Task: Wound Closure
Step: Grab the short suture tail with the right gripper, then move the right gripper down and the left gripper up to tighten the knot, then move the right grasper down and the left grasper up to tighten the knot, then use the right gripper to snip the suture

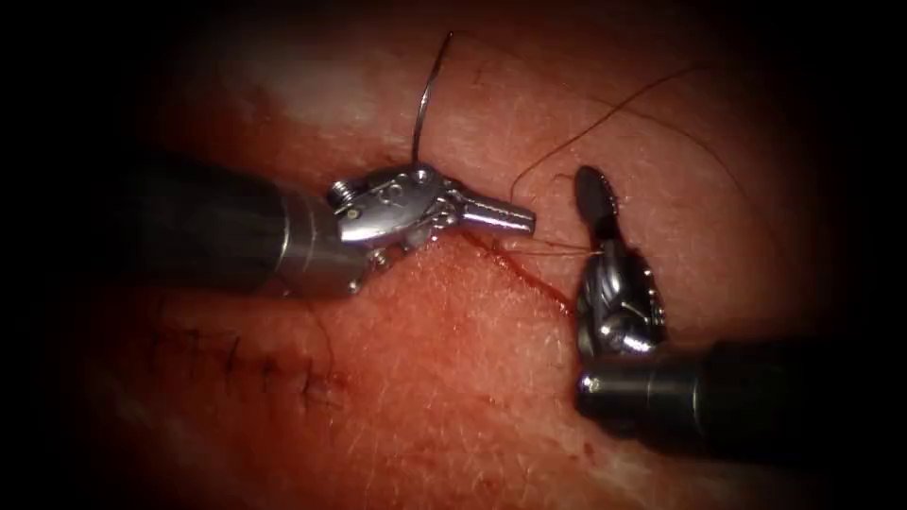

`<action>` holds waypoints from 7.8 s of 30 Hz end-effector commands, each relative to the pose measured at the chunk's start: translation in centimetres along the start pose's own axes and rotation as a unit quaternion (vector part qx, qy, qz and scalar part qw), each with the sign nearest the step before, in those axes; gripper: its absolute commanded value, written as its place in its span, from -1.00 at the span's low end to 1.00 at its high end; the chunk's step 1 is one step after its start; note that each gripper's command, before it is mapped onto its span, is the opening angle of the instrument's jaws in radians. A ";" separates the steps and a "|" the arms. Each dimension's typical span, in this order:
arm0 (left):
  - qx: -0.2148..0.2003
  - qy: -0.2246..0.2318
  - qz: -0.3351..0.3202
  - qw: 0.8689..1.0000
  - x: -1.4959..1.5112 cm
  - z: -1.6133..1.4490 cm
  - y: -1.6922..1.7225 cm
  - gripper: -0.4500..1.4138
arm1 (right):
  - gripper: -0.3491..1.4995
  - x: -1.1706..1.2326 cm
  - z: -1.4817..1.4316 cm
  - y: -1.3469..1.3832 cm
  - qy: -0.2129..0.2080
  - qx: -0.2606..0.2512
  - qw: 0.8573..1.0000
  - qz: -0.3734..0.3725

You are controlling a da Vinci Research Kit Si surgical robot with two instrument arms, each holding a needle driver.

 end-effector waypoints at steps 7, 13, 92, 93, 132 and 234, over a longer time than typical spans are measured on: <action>-0.003 0.000 -0.001 1.000 -0.07 0.01 -0.02 -1.00 | -1.00 -0.04 -0.18 -0.14 -0.008 0.005 1.000 -0.009; 0.027 -0.019 -0.003 0.999 -0.01 -0.06 -0.14 -1.00 | -1.00 -0.02 -0.57 -0.54 -0.025 0.042 0.998 -0.045; 0.136 -0.025 0.078 0.987 1.30 0.23 -2.36 -1.00 | -1.00 -1.26 -1.12 -0.21 -0.170 0.119 0.965 -0.159; 0.136 -0.025 0.079 0.987 1.29 0.23 -2.36 -1.00 | -1.00 -1.26 -1.13 -0.21 -0.171 0.119 0.965 -0.159; 0.080 -0.048 -0.023 0.995 1.69 -0.21 -0.89 -1.00 | 0.71 -0.05 -1.05 -0.59 -0.181 0.291 0.864 -0.368; 0.045 -0.038 -0.056 0.997 2.30 0.01 0.79 -1.00 | -1.00 -0.41 0.42 -0.81 -0.154 0.304 0.818 -0.463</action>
